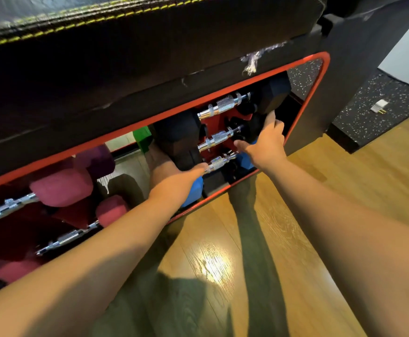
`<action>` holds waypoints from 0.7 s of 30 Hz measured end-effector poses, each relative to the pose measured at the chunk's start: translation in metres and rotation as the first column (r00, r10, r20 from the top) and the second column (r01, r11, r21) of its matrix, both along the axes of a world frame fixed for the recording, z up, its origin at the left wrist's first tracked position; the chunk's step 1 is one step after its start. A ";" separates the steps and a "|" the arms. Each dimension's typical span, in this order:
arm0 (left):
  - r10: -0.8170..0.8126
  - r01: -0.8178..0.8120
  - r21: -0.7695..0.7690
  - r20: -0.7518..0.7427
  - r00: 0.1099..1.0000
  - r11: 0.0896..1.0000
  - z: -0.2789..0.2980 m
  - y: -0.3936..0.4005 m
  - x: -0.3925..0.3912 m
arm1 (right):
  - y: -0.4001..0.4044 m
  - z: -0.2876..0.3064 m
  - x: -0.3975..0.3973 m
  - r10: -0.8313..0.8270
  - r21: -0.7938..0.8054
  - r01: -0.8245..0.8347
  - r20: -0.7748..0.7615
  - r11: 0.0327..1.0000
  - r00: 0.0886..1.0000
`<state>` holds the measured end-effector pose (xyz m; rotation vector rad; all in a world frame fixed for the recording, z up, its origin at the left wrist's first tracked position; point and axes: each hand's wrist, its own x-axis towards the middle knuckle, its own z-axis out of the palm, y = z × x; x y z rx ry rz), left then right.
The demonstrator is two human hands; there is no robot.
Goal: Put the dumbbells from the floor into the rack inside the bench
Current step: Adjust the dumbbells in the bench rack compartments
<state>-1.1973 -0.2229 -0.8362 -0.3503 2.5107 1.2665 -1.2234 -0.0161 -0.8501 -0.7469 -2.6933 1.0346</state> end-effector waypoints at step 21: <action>0.085 -0.088 -0.017 -0.141 0.986 0.996 -0.020 -0.003 -0.011 | -0.001 0.001 -0.001 -0.030 0.035 0.029 0.012 0.999 0.999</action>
